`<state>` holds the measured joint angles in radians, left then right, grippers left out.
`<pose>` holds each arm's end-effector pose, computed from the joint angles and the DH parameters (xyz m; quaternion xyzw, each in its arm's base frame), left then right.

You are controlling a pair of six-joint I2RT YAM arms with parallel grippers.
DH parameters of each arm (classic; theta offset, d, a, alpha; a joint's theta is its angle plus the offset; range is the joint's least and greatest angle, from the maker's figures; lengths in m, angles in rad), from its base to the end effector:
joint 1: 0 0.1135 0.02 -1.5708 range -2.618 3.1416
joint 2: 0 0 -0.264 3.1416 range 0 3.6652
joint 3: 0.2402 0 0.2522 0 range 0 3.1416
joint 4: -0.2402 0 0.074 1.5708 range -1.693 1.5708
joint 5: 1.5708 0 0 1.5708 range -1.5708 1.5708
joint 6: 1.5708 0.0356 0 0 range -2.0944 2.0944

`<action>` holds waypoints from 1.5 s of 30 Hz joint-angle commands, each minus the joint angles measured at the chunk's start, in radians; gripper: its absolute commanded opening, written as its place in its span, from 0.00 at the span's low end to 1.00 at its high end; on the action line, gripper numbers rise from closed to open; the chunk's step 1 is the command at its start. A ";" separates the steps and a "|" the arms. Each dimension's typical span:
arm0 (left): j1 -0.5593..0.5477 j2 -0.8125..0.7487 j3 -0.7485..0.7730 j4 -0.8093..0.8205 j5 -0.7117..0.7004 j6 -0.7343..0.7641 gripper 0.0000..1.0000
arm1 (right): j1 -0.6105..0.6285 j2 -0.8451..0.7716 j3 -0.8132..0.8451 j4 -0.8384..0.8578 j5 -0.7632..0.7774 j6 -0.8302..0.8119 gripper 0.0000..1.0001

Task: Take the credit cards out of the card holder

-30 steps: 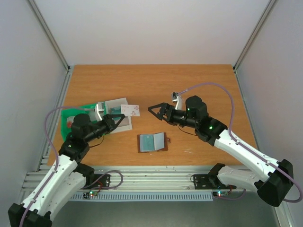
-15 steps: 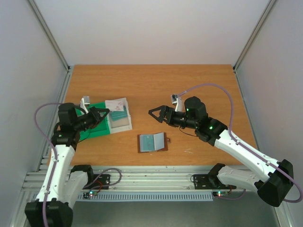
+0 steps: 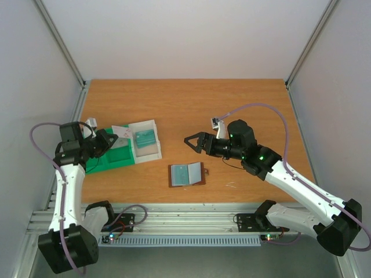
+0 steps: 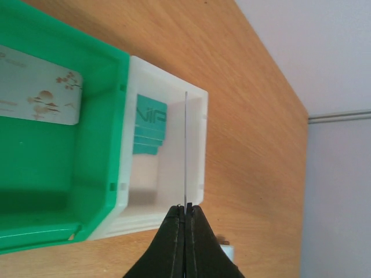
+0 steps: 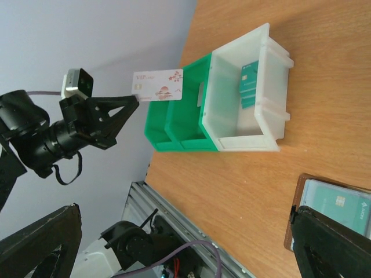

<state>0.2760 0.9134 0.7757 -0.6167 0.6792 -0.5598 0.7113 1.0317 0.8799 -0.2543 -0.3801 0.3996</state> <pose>0.1828 0.0285 0.2786 -0.2304 0.8446 -0.3556 0.3273 0.1687 0.1628 0.3200 -0.2299 0.7941 0.4189 0.3757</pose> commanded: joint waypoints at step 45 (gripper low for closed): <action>0.015 0.511 0.131 0.093 -0.196 0.141 0.00 | -0.018 -0.017 -0.001 -0.050 0.035 -0.061 0.99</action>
<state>0.2867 1.4097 0.9268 -0.5941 0.4896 -0.4076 0.7002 1.0130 0.8795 -0.2985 -0.3519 0.3611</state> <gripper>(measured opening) 0.009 0.986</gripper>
